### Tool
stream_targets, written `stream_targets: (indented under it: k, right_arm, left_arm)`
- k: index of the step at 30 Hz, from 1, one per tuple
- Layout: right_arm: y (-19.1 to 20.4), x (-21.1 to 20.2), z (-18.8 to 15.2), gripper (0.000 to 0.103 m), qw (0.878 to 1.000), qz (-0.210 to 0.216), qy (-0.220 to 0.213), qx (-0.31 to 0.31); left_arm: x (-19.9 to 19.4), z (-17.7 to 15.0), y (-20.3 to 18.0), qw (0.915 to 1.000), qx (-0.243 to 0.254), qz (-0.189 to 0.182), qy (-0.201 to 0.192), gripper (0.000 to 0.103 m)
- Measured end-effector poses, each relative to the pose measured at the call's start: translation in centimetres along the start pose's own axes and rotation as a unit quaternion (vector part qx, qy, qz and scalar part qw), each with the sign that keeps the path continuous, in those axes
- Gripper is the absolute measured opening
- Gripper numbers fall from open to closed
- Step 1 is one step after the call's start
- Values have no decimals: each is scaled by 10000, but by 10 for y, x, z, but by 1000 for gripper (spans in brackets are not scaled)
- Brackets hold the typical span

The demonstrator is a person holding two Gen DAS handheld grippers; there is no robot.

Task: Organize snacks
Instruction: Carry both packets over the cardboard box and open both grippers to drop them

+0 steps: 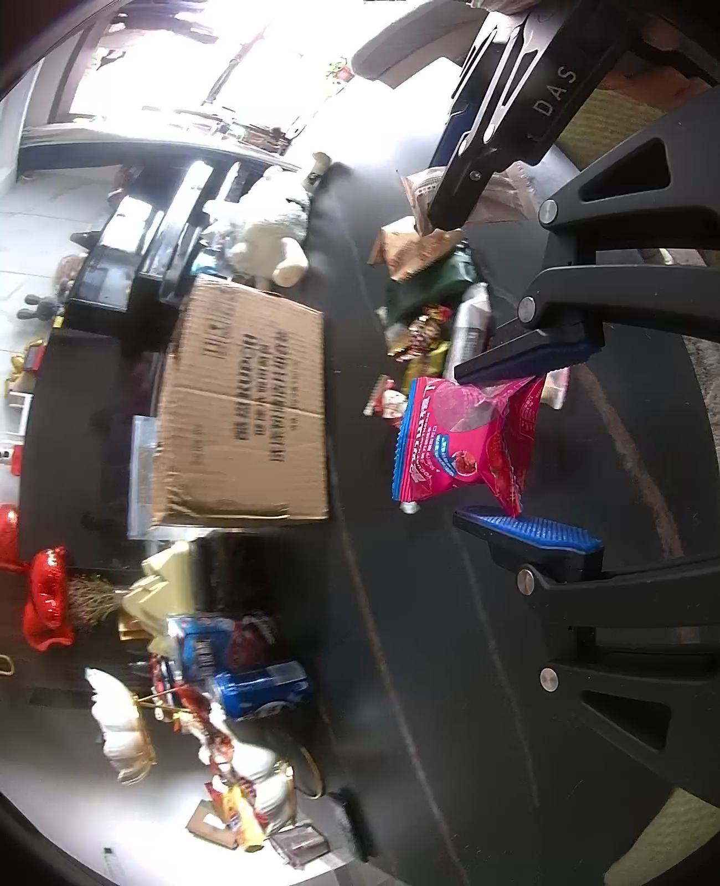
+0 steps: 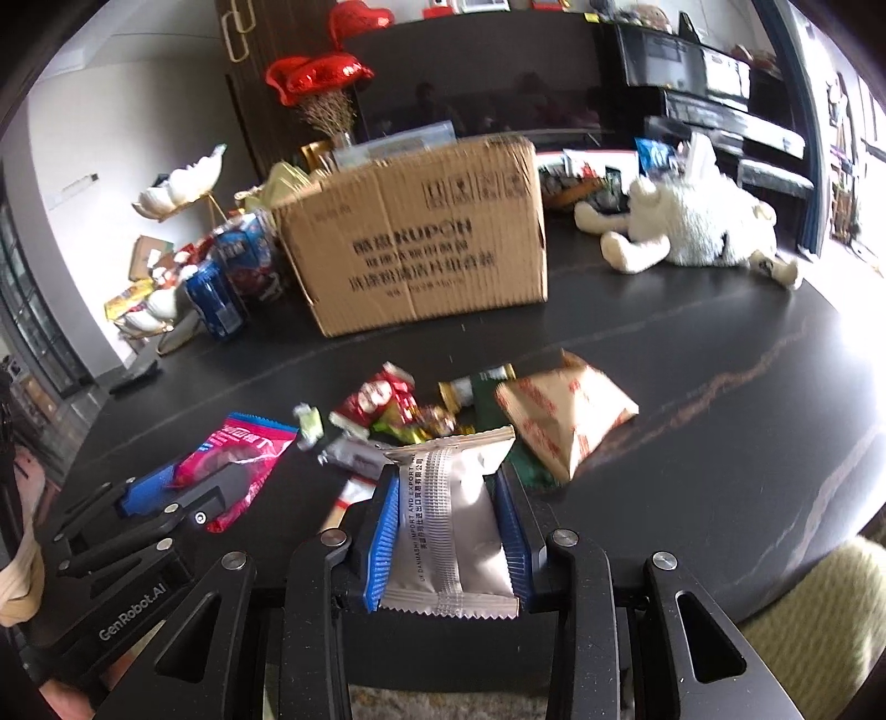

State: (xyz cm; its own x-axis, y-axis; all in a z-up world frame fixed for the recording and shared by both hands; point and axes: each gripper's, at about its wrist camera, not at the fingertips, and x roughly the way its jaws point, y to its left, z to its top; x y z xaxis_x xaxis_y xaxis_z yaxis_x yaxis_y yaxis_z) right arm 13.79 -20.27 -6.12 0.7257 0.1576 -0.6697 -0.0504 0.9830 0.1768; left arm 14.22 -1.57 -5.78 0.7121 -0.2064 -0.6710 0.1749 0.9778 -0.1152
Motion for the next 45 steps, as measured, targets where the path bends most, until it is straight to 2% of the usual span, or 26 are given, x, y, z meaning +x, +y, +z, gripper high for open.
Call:
stream_targets:
  k: [6,13,21,31,45]
  right_arm:
    - [1,-7,24,35,9997,141,-172,-110]
    - [1,-14,64,35,9982,23,-529,-265]
    - [4,-10,115,35,9958,81,-827,-383]
    - [8,22,169,35,9951,304,-812,-478]
    - [6,77,228,35,9941,286,-809,-669]
  left_arm:
    - [-12,26,-4,9995,90,27,-297,44]
    - [-21,68,-8,9967,257,155,-750,44]
    - [-20,111,-5,9946,310,187,-974,44]
    - [-6,155,-3,9930,449,165,-1077,44]
    - [59,212,5,9955,402,84,-858,44]
